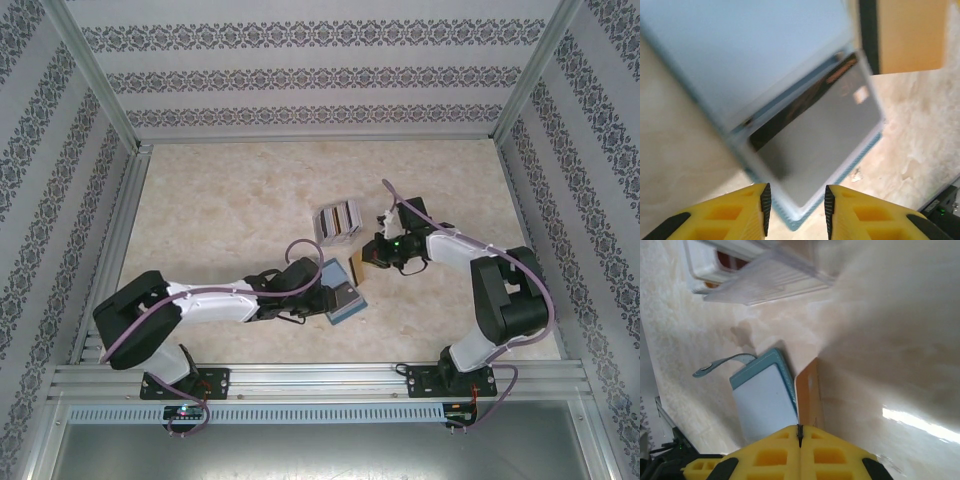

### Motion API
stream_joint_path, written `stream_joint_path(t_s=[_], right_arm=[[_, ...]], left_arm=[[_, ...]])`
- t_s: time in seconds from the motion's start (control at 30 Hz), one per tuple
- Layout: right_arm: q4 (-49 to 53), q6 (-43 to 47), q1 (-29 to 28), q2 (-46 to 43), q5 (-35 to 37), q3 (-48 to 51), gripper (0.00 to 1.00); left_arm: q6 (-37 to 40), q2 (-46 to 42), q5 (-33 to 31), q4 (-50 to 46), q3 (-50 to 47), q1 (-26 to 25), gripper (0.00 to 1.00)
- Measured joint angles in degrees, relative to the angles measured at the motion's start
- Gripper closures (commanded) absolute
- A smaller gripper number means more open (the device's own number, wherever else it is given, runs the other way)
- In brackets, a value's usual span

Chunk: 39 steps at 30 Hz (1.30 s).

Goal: Put the credit cards into the card holder
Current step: Rotate the card holder at the center of the table, then pass the credit card.

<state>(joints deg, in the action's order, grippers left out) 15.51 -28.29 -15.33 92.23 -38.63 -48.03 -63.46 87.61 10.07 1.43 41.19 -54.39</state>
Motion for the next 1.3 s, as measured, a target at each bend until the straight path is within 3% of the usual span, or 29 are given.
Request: stream_joint_path(t_s=[0.2,0.43,0.7,1.0,1.3], right_arm=[[-0.1,0.0,-4.6,2.5,-1.2,-2.6,0.97],[0.4,0.0,-4.2,1.2,-1.7,-3.6,0.98],[-1.9,-1.7,0.3,-8.2,-7.3,-2.9,0.98],[-13.9,-12.4,1.2,-9.5,-16.4,1.1,0.98],[-22.8,-19.8,0.2,-9.6,-21.2,2.3,0.97]], left_arm=[[0.0,-8.6,-7.2,-6.4,-0.1,0.0,0.61],[1.1,-13.1,-10.1,-9.0,-1.4,1.6,0.53],[5.9,-13.1,0.9,-1.8,-2.1,10.5,0.39],[5.9,-10.5,15.0,14.4,-2.7,16.1,0.41],[4.7,-6.4,20.1,20.8,-1.7,18.6,0.45]])
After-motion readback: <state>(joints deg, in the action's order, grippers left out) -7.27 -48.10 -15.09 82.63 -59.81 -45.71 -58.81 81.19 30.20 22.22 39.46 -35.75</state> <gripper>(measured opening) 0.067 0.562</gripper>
